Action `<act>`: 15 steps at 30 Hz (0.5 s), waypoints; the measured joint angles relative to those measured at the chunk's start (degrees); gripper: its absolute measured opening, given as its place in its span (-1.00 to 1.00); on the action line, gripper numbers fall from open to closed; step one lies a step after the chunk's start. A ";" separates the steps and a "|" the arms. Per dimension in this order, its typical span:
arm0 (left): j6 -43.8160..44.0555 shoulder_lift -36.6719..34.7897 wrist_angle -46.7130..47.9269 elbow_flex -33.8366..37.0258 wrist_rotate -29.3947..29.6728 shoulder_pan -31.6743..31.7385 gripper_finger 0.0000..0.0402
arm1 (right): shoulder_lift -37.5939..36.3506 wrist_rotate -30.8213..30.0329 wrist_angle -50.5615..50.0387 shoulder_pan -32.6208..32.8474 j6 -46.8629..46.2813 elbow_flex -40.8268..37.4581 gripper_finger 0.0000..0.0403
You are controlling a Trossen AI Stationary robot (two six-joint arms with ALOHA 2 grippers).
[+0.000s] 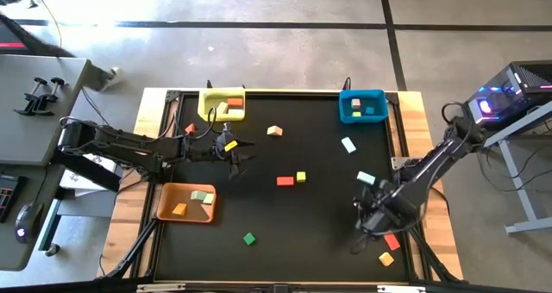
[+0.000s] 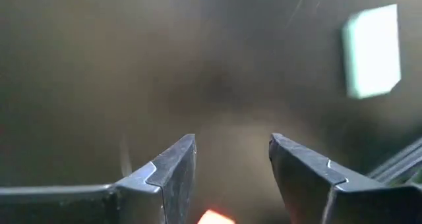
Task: Sort blocks by size
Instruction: Put the yellow wooden block into the blue bin
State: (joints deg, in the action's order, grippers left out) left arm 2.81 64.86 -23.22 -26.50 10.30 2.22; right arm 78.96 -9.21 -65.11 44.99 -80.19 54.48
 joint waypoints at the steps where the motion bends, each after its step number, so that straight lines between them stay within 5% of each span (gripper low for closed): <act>1: 0.00 0.00 0.00 0.00 0.00 0.00 -0.11 | 0.00 0.72 0.70 0.97 -2.59 0.00 -0.06; 5: 0.00 0.00 0.02 0.00 -0.02 0.00 -0.11 | 0.00 2.61 5.20 2.96 -11.67 0.01 -0.06; 15: -2.44 0.43 0.77 0.00 -0.02 0.00 -0.11 | 0.13 23.02 14.50 1.65 -23.12 0.02 0.13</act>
State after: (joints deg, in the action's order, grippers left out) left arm 0.36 65.29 -22.45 -26.50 10.28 2.22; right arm 79.09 13.81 -50.61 46.64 -103.31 54.50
